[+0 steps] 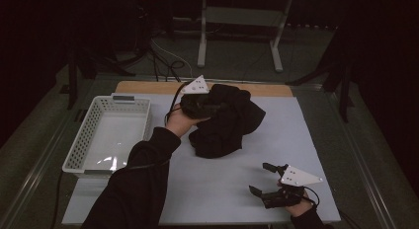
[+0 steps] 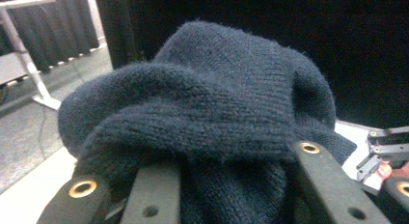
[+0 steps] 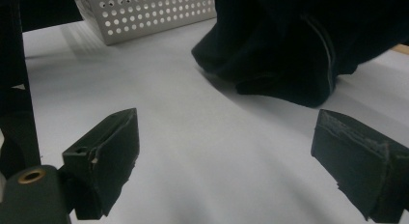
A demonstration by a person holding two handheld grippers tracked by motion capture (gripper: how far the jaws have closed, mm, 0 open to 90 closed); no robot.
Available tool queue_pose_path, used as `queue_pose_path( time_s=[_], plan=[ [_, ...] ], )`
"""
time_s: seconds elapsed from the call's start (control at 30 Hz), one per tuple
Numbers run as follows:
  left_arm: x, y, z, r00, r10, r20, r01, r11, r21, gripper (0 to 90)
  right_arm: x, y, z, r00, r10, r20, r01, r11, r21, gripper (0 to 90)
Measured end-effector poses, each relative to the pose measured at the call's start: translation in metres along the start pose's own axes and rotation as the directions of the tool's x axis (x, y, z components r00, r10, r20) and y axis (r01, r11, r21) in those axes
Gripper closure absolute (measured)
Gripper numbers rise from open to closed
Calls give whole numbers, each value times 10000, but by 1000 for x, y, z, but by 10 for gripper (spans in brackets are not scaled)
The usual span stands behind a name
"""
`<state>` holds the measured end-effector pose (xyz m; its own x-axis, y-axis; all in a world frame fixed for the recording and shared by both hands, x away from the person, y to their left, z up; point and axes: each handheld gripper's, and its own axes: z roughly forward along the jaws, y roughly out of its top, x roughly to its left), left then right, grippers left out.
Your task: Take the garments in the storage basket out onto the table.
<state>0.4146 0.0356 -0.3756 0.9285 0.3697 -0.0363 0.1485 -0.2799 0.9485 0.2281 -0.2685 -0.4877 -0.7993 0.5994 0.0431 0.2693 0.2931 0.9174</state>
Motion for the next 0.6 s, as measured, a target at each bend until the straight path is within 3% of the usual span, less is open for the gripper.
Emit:
queue_pose_path(
  time_s=[0.17,0.37,0.5,0.53,0.6],
  plan=[
    [1,-10,15,9997,-224,13,223,9988,444,661,0,0,1,10000,-2,-8,2,10000,56,100],
    [1,-24,32,9988,-378,-296,413,9911,1263,518,0,0,1,10000,6,-28,-6,10000,29,100],
    [3,-27,37,9937,-1100,-223,1121,9820,1521,271,0,0,1,10000,10,-13,-10,10000,47,101],
    [3,-27,37,9929,-1156,-292,1188,9799,1604,190,0,0,1,10000,7,-7,-7,10000,46,101],
    [1,-26,33,9952,-930,-299,966,9827,1581,104,0,0,1,10000,-3,-9,3,10000,27,101]
  ],
)
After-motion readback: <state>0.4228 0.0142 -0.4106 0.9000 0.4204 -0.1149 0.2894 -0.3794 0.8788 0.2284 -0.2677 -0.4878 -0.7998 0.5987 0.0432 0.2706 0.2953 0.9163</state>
